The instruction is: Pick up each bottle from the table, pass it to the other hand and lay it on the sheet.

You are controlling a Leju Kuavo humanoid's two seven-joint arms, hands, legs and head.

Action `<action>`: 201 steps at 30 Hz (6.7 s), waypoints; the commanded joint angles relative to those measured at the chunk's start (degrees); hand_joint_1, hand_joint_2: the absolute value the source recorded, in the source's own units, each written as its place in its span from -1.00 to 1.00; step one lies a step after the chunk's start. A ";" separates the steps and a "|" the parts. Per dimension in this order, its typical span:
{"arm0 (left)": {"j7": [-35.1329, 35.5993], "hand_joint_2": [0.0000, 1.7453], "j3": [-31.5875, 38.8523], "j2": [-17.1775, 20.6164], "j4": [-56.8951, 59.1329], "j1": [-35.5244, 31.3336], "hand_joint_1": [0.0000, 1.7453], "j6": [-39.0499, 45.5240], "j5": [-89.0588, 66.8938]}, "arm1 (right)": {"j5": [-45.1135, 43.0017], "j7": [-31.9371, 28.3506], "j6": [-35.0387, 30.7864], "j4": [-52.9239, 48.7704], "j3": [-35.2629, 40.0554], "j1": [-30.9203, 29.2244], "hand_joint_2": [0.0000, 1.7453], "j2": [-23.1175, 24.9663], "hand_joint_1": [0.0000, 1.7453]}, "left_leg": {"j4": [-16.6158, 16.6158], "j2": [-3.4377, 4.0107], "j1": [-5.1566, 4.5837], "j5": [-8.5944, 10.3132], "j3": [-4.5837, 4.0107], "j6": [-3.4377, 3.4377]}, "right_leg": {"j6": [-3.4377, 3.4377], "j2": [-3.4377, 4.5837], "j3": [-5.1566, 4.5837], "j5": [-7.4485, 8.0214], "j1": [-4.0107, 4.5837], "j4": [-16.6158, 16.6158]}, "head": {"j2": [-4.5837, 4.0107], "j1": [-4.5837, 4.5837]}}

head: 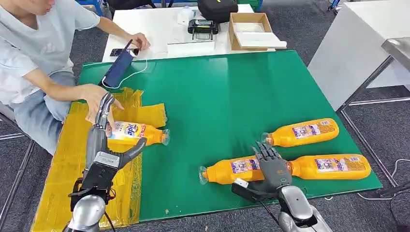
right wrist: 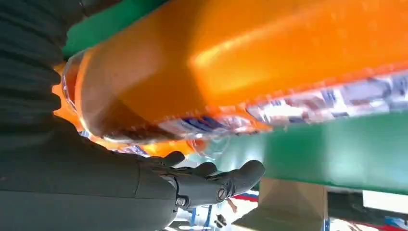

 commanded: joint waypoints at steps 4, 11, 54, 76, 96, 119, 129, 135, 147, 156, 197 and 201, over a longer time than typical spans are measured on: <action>0.18 1.00 -1.41 0.14 3.77 -1.96 -1.00 0.09 0.27 | -0.32 -0.37 1.53 8.95 -1.01 -0.31 1.00 0.52 0.64 | -0.06 -0.15 0.04 0.03 0.16 -0.06 | -0.09 -0.19 0.25 -0.03 0.05 -0.07 | 0.00 0.00; 0.18 1.00 -1.41 0.14 3.77 -1.96 -1.00 0.09 0.27 | -0.32 -0.37 1.53 8.95 -1.01 -0.31 1.00 0.52 0.64 | -0.07 -0.26 0.06 0.09 0.30 0.09 | -0.13 -0.26 0.48 -0.06 0.07 -0.09 | 0.00 0.02; 5.89 1.00 -10.01 5.83 7.71 -2.16 -1.00 -27.33 35.27 | -35.76 -28.10 -25.02 -12.63 -14.05 4.18 1.00 16.16 1.00 | -0.02 -0.08 0.02 -0.03 -0.02 -0.06 | -0.12 -0.09 0.63 -0.02 0.02 0.06 | 0.00 0.02; 6.09 1.00 -12.87 5.05 9.10 -4.61 -1.00 -27.56 37.52 | -43.11 -30.18 -17.80 -9.02 -5.58 1.52 1.00 17.34 1.00 | -0.03 -0.04 0.04 -0.03 -0.05 -0.04 | -0.11 -0.04 0.63 -0.01 0.04 0.03 | 0.00 0.00; 6.14 1.00 -15.20 4.63 10.08 -8.14 -1.00 -27.91 39.80 | -46.42 -30.77 -12.92 2.81 6.16 -5.35 1.00 20.89 1.00 | -0.02 0.09 0.07 -0.02 -0.08 -0.04 | -0.11 0.07 0.58 0.03 0.06 0.04 | 0.00 0.02; 6.16 1.00 -18.37 3.36 13.64 -13.16 -1.00 -29.77 44.01 | -46.93 -29.97 -10.86 17.49 19.65 -13.82 1.00 22.67 1.00 | 0.01 -0.07 0.11 -0.03 -0.01 -0.08 | -0.14 -0.09 0.68 -0.04 0.10 0.07 | 0.00 0.00; 5.97 1.00 -17.33 2.29 12.93 -12.74 1.00 -28.84 46.92 | -46.52 -29.87 -11.44 18.07 20.54 -14.00 1.00 22.40 1.00 | 0.01 -0.12 0.11 0.00 -0.10 -0.05 | -0.11 -0.14 0.61 -0.02 0.10 0.06 | 0.00 0.02; 5.96 1.00 -16.86 2.21 13.15 -12.39 1.00 -28.36 47.50 | -46.74 -29.81 -11.56 18.21 20.42 -13.83 1.00 22.36 1.00 | 0.03 -0.13 0.12 -0.08 0.05 -0.09 | -0.15 -0.17 0.75 -0.10 0.10 0.08 | 0.00 0.02; 6.03 1.00 -16.55 2.12 13.33 -12.05 1.00 -27.95 48.18 | -47.17 -29.77 -11.32 18.18 20.41 -13.74 1.00 22.32 1.00 | 0.06 -0.14 0.13 -0.16 0.18 -0.14 | -0.19 -0.20 0.88 -0.17 0.13 0.11 | 0.00 0.02; 4.33 1.00 -16.05 2.95 12.30 -14.04 1.00 -23.52 43.84 | -51.90 -31.22 -12.90 5.52 14.22 -9.80 1.00 19.92 -1.00 | 0.08 -0.29 0.12 -0.06 -0.06 -0.09 | -0.15 -0.33 0.67 -0.13 0.11 0.14 | 0.00 0.02; 24.92 1.00 -26.94 9.56 33.87 -34.02 1.00 -16.08 -41.99 | -42.02 -34.75 -22.39 -33.26 -0.02 1.87 1.00 13.80 -1.00 | 0.02 -0.07 0.06 0.01 -0.18 -0.04 | -0.10 -0.13 0.50 0.03 0.06 0.09 | 0.00 0.02; 26.61 1.00 -25.64 8.32 40.65 -36.11 1.00 -16.21 -43.77 | -40.73 -33.87 -23.03 -34.13 0.47 1.94 1.00 13.60 -1.00 | 0.06 -0.09 0.07 -0.02 -0.12 -0.07 | -0.13 -0.15 0.58 -0.01 0.07 0.12 | 0.00 0.02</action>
